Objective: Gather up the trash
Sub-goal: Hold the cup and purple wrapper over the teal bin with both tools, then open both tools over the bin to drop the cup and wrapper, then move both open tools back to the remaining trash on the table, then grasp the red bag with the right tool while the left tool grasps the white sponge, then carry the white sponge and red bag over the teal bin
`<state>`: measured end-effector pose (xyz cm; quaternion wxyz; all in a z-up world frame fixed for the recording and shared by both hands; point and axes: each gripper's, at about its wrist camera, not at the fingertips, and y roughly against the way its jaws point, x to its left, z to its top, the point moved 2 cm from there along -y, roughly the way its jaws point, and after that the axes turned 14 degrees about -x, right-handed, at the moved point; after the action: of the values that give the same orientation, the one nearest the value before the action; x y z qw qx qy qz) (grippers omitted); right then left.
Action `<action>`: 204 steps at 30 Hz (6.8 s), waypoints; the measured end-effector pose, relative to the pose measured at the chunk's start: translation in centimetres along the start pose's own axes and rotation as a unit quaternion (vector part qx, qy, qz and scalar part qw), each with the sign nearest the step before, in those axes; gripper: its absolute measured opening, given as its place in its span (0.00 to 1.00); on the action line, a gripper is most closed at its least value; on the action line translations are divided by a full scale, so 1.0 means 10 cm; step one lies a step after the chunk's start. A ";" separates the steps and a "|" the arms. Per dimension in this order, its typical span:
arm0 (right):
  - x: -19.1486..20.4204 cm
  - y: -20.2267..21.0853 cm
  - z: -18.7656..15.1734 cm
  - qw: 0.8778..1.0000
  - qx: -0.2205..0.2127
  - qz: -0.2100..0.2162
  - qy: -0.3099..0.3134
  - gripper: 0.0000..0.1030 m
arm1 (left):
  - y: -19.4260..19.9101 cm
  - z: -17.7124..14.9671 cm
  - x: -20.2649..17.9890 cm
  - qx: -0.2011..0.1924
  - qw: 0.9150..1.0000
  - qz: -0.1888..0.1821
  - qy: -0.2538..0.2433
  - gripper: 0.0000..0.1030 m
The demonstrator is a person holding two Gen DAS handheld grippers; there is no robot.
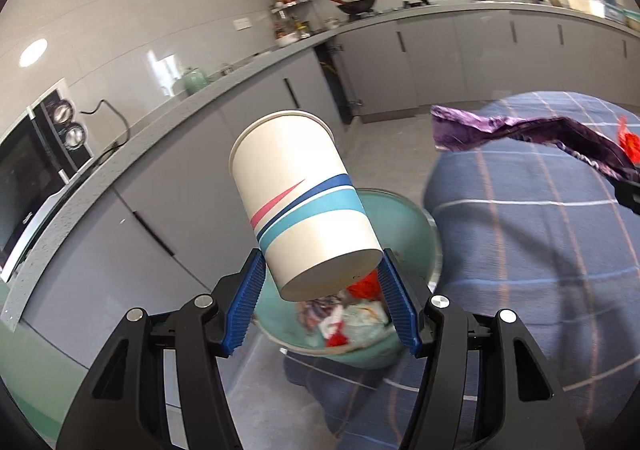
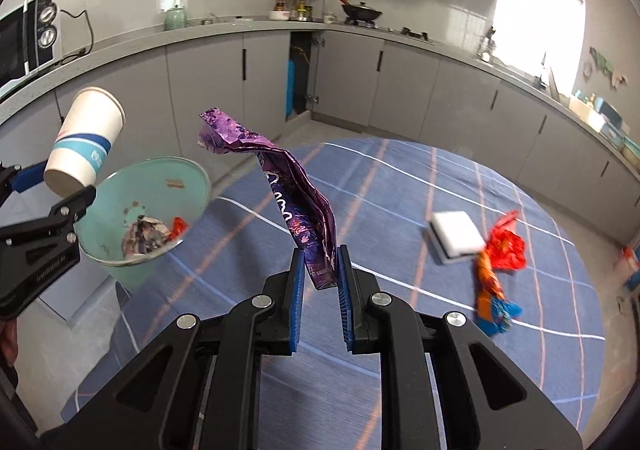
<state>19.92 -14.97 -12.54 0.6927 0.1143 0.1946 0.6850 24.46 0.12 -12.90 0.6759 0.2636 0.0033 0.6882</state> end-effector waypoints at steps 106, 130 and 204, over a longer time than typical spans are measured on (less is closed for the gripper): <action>-0.88 -0.21 -0.30 0.996 0.041 -0.074 -0.032 0.60 | -0.14 0.40 -0.96 -0.049 0.996 -0.043 -0.065 0.95; -1.90 -0.47 -0.63 0.984 0.111 -0.112 -0.088 0.21 | -0.23 0.77 -2.44 -0.051 0.978 -0.170 -0.108 0.95; -0.14 -0.13 -0.10 0.999 0.025 0.022 0.006 0.21 | 0.04 0.11 -0.64 0.010 0.995 -0.098 -0.029 0.52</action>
<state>20.67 -16.50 -13.88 0.6728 0.1316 0.2136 0.6960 24.19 -6.26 -14.08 0.7370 0.2886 0.0167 0.6110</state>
